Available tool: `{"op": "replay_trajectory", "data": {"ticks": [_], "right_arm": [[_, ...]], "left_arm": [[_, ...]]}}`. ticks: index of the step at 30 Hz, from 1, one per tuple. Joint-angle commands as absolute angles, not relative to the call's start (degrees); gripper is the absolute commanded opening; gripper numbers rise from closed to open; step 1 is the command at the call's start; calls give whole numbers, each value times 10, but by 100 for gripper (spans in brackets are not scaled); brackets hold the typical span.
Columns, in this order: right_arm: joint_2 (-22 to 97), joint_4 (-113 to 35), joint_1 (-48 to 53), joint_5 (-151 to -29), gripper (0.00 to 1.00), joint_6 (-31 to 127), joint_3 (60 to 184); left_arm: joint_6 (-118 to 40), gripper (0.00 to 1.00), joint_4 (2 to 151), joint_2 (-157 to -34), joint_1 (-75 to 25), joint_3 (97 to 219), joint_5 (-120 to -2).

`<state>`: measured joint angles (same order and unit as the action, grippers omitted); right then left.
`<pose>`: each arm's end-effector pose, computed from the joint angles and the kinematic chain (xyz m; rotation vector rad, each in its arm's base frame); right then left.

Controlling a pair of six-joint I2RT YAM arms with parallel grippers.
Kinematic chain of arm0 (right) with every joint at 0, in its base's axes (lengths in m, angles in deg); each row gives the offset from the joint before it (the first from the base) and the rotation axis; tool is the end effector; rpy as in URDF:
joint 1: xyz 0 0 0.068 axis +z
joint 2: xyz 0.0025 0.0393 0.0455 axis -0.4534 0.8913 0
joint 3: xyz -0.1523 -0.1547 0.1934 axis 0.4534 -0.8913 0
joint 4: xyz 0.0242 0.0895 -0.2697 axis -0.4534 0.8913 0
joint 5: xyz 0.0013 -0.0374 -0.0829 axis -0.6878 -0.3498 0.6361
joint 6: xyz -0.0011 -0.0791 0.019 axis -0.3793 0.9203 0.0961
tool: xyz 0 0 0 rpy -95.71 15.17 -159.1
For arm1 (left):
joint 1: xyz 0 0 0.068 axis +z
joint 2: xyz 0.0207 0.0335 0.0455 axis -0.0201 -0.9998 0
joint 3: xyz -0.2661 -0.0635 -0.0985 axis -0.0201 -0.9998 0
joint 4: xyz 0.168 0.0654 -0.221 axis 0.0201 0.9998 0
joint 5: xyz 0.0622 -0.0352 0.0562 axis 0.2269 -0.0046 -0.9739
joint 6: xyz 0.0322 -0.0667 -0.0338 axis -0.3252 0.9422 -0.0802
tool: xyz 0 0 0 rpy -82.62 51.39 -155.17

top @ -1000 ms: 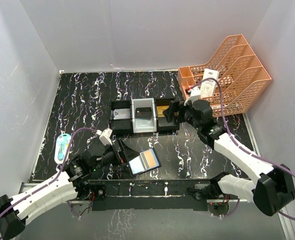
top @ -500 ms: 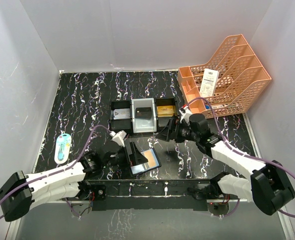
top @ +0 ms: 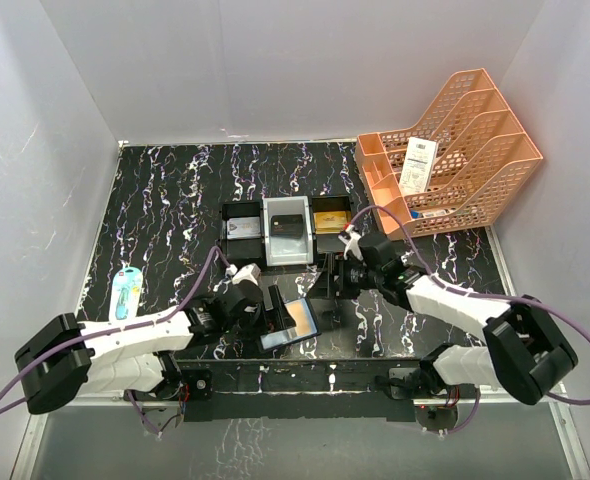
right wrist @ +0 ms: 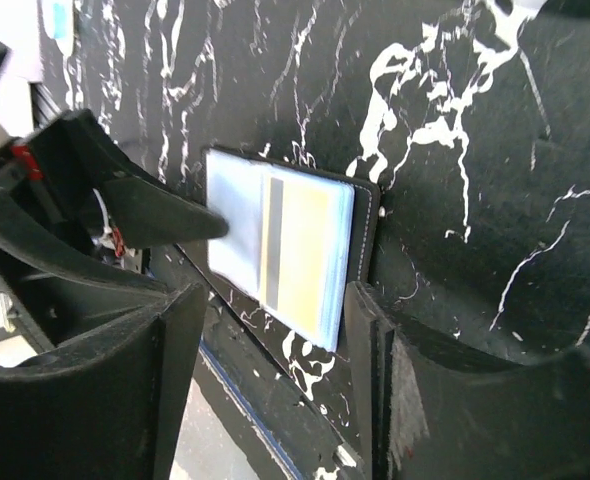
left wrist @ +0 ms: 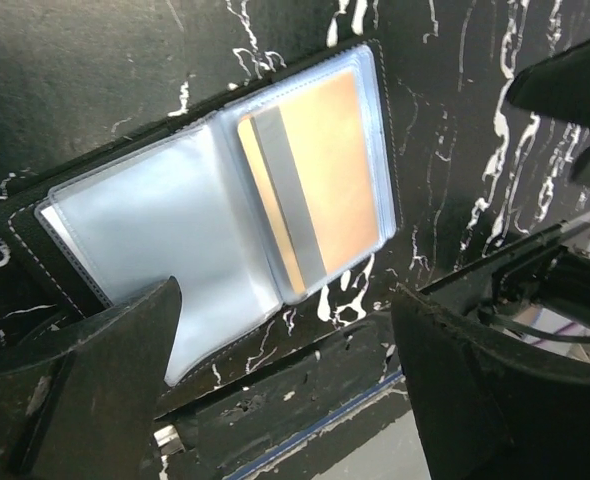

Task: Take the credit cards out of the card holder

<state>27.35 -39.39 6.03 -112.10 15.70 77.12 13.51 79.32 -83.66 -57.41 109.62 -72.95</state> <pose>0.2123 0.1788 0.1654 -0.1622 2.4764 1.1915 0.1340 -0.2107 0.1466 -0.1595 2.4941 -0.9789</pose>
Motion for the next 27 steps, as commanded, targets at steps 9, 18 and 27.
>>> {"op": "replay_trajectory", "data": {"ticks": [9,18,27], "right_arm": [[356,-360,154,-1058,45,163,851],[392,-353,192,-1012,39,147,867],[407,-350,199,-1010,35,144,870]], "left_arm": [[148,62,905,-792,-582,1097,-805],[148,70,892,-767,-582,1075,-801],[147,52,911,-820,-582,1095,-803]]}}
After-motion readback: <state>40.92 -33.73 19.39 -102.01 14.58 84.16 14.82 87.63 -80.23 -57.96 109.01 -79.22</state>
